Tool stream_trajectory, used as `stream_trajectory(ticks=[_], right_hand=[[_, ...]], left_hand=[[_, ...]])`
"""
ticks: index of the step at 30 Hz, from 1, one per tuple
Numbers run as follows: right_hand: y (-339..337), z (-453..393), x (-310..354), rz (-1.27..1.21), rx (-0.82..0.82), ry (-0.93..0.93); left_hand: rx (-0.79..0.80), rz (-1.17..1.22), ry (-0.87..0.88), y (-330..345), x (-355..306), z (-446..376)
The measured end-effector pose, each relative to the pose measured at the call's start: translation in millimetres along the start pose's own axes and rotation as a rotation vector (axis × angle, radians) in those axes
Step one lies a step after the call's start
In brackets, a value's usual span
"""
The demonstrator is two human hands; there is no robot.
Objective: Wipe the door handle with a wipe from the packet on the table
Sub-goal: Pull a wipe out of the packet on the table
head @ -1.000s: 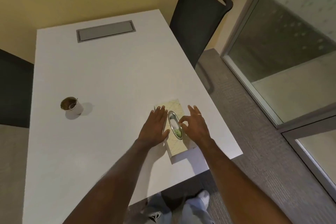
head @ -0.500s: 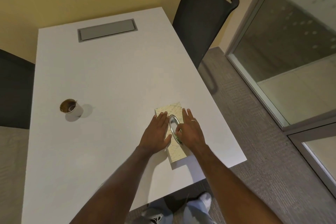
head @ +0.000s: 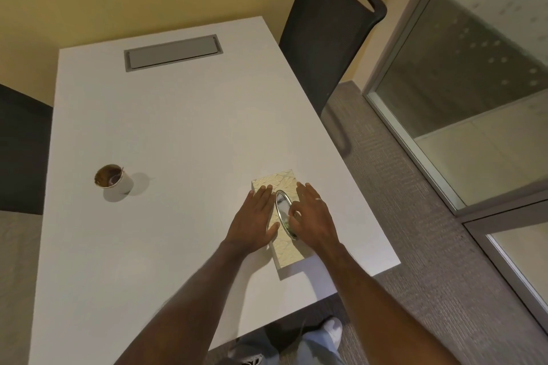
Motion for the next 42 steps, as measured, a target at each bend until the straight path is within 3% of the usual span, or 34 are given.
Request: stream_trajectory(ticks=[8, 21, 24, 27, 32, 39, 42], right_hand=[[-15, 10, 4, -0.178, -0.106, -0.101], [-59, 24, 3, -0.615, -0.328, -0.042], [-70, 28, 5, -0.797, -0.332, -0.006], [-86, 35, 7, -0.946, -0.347, 0.016], [-123, 53, 7, -1.118, -0.440, -0.023], [-163, 92, -10, -1.256, -0.593, 0.016], [-180, 120, -27, -1.207, -0.705, 0.074]], left_hand=[[-0.032, 0.013, 0.008, -3, 0, 0], [0.021, 0.098, -0.018, -2, 9, -5], [-0.037, 0.328, -0.072, -16, 12, -5], [-0.136, 0.759, -0.203, -43, 16, -3], [-0.249, 1.313, -0.050, -104, -20, -9], [-0.257, 1.308, 0.094, -167, -80, -25], [-0.266, 1.305, 0.116, -177, -106, -31]])
Point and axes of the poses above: each hand's wrist, its own z-axis away from the middle knuckle, its own y-axis out of the palm, x = y × z, the point moved 10 cm from there along -z, towards the middle knuckle, and after that the axes turned 10 degrees about x, right-handed, at the moved point
